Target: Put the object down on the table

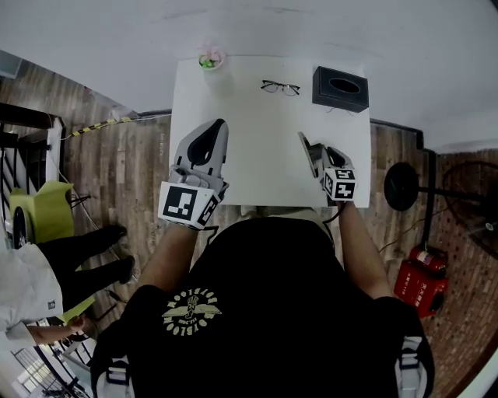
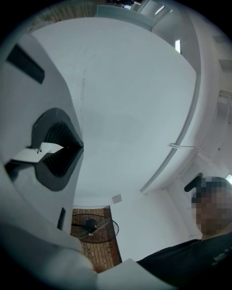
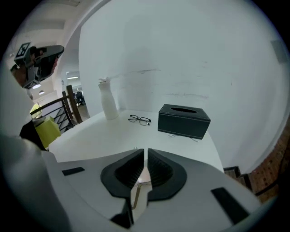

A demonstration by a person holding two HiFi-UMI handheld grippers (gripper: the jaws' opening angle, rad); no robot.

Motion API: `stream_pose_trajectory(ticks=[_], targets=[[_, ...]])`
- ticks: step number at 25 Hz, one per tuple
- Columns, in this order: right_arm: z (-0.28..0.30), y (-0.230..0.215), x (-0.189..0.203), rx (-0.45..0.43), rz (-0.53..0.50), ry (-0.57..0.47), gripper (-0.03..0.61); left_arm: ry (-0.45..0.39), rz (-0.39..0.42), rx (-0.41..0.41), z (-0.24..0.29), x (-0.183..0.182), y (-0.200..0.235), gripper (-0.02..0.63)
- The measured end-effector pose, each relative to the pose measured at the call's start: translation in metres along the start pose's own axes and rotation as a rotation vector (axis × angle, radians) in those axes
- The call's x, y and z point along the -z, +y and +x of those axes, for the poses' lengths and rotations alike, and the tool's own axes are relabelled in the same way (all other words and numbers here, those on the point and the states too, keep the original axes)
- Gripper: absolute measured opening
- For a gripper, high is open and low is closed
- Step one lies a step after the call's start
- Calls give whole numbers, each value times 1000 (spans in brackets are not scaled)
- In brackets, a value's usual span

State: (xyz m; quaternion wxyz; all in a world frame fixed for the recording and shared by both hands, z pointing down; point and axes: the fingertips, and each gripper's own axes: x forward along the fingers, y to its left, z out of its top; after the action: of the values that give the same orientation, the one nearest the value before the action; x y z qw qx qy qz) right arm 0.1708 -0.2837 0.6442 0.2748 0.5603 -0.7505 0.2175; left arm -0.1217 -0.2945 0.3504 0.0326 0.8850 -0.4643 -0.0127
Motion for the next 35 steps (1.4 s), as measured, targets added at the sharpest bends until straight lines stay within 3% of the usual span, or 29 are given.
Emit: stream_pose_trajectory(ticks=[2,25,35], targets=[[-7,2,-8,29,-21,-15,2,-5,-5,0,-2,0,1,6],[-114,69,-164,-46,-49,-391,0,-5,-12,9,-4,-3,17,7],[-164,85,-215,-60,-71,-487,0,-26,0,31,2,-16,18,6]])
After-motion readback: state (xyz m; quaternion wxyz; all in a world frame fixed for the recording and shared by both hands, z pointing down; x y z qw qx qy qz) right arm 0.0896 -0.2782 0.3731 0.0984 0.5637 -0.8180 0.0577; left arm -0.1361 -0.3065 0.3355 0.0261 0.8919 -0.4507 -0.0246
